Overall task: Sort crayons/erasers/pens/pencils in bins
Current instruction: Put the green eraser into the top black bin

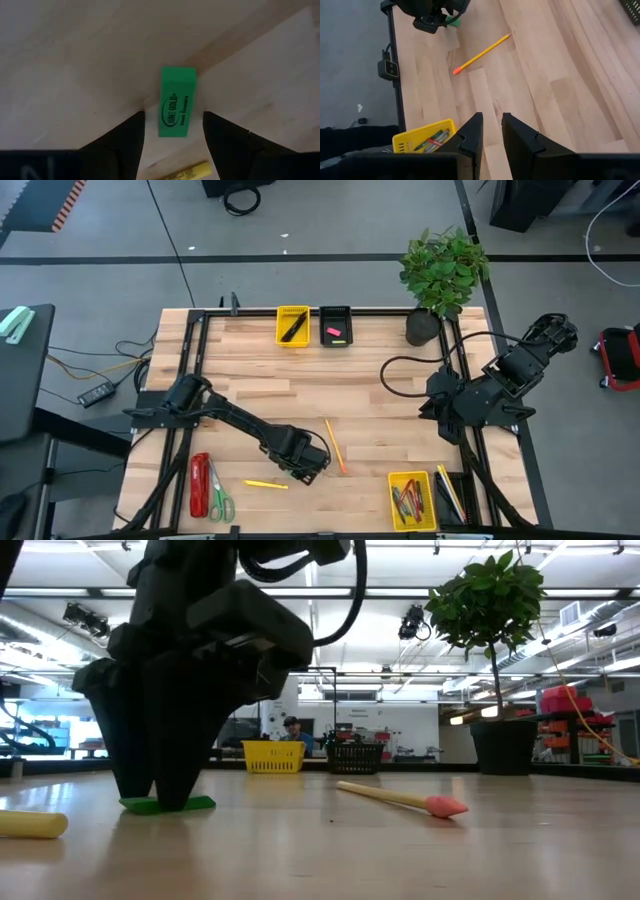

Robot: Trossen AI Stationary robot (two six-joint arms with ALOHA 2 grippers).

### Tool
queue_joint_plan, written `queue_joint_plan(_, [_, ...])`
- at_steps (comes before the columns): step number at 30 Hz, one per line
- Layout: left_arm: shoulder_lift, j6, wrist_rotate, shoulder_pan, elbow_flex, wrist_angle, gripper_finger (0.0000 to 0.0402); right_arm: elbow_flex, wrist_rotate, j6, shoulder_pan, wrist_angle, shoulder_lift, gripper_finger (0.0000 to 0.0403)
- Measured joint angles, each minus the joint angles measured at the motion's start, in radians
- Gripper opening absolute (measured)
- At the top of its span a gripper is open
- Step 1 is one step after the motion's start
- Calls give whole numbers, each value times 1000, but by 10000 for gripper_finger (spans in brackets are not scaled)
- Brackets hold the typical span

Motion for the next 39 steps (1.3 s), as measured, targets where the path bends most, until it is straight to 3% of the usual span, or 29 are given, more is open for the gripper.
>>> queue_joint_plan(14, [1,21,-43,12,-2,0,169,0,-7,-10,0,-5,0,78])
queue_joint_plan(29, [1,75,-17,43,-1,-19,77,0,39,-71,0,-6,0,78])
queue_joint_plan(39, [4,249,-54,103,143,-50,85,0,31,-81,0,-9,0,78])
